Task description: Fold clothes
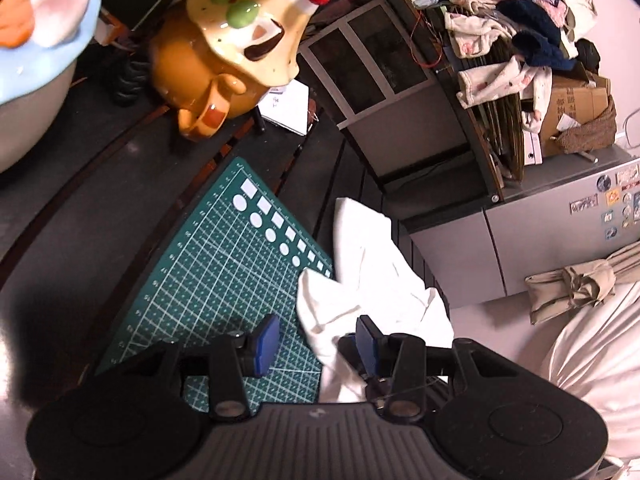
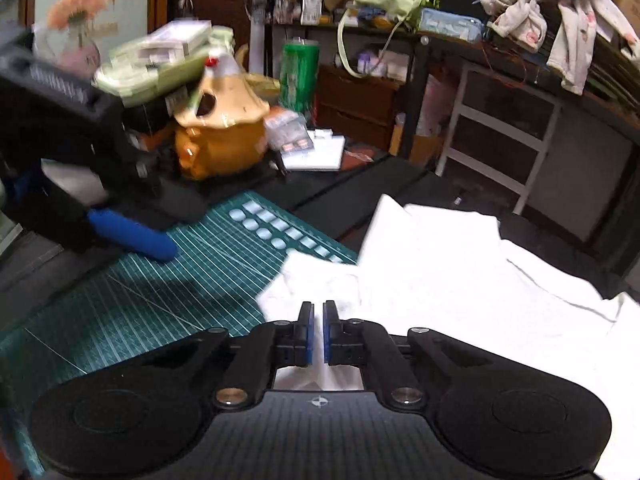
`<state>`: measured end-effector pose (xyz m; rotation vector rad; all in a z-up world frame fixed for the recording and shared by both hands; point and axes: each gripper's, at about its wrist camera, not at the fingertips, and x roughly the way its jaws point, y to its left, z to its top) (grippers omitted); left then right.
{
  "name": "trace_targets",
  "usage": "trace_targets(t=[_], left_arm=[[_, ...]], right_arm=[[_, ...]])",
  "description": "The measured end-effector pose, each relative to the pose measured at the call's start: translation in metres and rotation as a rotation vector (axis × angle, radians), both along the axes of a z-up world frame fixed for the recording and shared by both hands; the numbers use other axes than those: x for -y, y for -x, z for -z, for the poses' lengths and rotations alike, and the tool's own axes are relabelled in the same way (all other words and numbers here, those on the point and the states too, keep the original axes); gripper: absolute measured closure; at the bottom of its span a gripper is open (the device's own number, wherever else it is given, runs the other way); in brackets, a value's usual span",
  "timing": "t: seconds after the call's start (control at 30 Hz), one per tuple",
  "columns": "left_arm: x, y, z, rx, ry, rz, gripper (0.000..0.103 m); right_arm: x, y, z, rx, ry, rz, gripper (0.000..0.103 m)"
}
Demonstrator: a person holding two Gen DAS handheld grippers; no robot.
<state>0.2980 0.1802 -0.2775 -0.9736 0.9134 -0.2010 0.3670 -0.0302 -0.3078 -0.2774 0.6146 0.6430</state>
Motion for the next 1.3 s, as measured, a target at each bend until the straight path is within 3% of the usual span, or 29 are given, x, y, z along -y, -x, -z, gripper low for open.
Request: trace_targets(t=[0.2,0.27,0.4,0.53,0.6,0.63,0.77,0.9,0.97,1.23,1.3], left_arm=[[0.002,0.000,0.002,0.020,0.000,0.016,0.062],[0.003,0.002,0.004,0.012,0.026,0.004,0.062],[0.004,0.005,0.006,0.007,0.048,0.006,0.062],[0.001,0.007,0.007,0.004,0.049,-0.001,0.062],[-0.002,0.008,0.008,0.000,0.043,-0.008,0.062],[-0.002,0.008,0.009,-0.001,0.043,-0.009,0.062],[-0.002,0.009,0.008,0.003,0.048,-0.008,0.062],[-0.005,0.010,0.006,0.015,0.047,-0.004,0.062],[-0.006,0.009,0.008,0.008,0.063,-0.008,0.062],[0.002,0.004,0.011,-0.007,0.066,0.019,0.062],[0.004,0.004,0.011,-0.006,0.062,0.024,0.062]], right_arm=[[-0.003,0.032,-0.015,0.124,0.059,-0.063,0.103],[-0.006,0.023,-0.013,0.133,0.084,-0.046,0.094],[-0.013,0.000,0.001,0.048,0.127,-0.046,0.090],[-0.015,-0.002,0.012,0.052,0.134,-0.044,0.088],[-0.017,0.001,0.014,0.070,0.159,-0.057,0.091],[-0.019,0.002,0.014,0.079,0.170,-0.063,0.097],[-0.017,0.009,0.007,0.104,0.154,-0.040,0.100],[-0.008,0.030,-0.010,0.151,0.105,-0.034,0.100],[-0.007,0.055,-0.017,0.224,0.122,-0.078,0.100],[-0.014,0.126,0.006,0.415,0.384,-0.294,0.099],[-0.013,0.132,0.007,0.400,0.379,-0.312,0.099]])
